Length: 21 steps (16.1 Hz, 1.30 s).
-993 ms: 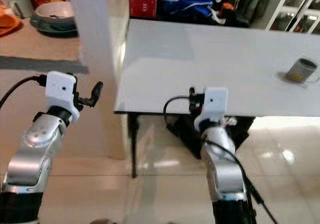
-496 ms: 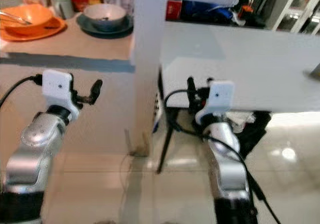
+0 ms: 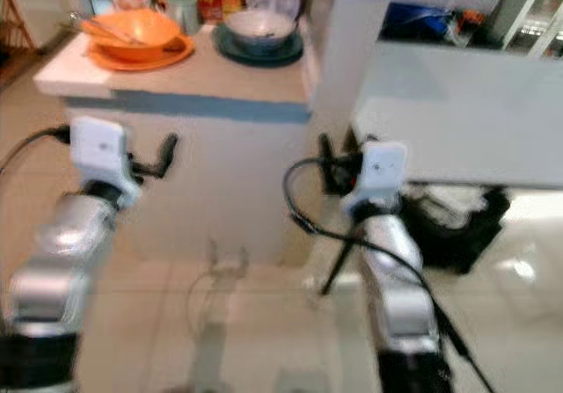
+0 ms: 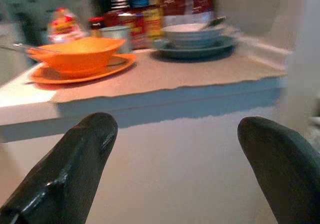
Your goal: Setting the table
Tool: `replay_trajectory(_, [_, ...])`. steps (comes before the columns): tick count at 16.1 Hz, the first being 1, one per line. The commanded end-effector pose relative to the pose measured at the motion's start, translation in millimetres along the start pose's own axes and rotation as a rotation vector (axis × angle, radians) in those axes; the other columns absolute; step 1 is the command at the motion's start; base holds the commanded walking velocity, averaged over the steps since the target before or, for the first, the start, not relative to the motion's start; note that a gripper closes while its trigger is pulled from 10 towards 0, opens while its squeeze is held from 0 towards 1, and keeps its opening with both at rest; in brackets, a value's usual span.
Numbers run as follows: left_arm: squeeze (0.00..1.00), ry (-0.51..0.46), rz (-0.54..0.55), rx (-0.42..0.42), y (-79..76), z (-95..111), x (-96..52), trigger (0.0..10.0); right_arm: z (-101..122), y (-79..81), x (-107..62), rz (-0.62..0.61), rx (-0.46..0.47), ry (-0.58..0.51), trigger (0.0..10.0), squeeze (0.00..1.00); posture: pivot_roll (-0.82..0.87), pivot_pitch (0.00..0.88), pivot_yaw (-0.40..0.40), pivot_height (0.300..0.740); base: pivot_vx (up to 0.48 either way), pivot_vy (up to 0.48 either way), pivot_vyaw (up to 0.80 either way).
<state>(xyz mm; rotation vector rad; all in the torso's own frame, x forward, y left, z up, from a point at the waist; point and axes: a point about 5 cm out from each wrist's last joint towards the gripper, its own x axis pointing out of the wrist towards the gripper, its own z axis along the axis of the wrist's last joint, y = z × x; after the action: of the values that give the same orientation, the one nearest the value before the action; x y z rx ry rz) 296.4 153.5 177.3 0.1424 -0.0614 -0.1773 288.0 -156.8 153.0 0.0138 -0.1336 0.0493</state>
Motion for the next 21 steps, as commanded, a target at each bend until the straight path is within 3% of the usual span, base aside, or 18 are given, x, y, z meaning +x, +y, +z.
replay_trajectory(1, [0.0,-0.019,0.016,0.023,4.2,7,0.6,10.0,6,1.5,2.0,0.0,0.004,-0.022,10.0,0.0,0.06,0.0,-0.075,0.74,0.0,0.48,0.0])
replay_trajectory(6, [0.0,-0.019,0.017,0.024,4.8,8,0.8,10.0,10,3.8,2.5,0.003,0.011,-0.031,10.0,0.0,0.06,0.0,-0.072,0.74,0.0,0.48,0.0])
replay_trajectory(9, [0.0,-0.021,0.009,0.041,4.0,10,1.3,10.0,12,5.7,3.0,0.005,0.016,-0.034,10.0,0.0,0.06,0.0,-0.07,0.74,0.0,-0.16,0.0])
replay_trajectory(11, [0.0,-0.001,0.063,-0.02,9.4,8,2.5,10.0,10,6.5,4.4,-0.009,0.007,-0.004,10.0,0.0,0.06,0.0,-0.069,0.74,0.0,-0.142,0.0])
replay_trajectory(12, [0.0,-0.002,0.065,-0.083,9.4,10,3.8,10.0,8,3.0,6.7,-0.055,-0.044,0.025,10.0,0.0,0.05,0.0,-0.069,0.74,0.0,0.0,0.0])
replay_trajectory(15, [0.0,-0.018,0.06,-0.011,8.6,12,5.1,10.0,13,0.3,9.4,-0.062,-0.101,0.013,10.0,0.0,0.05,0.003,-0.067,0.74,0.0,0.0,0.0])
replay_trajectory(21, [0.0,-0.054,0.01,0.0,3.8,19,6.3,10.0,18,1.4,11.8,-0.057,-0.067,-0.026,10.0,0.0,0.06,0.0,-0.063,0.74,0.281,0.0,0.0])
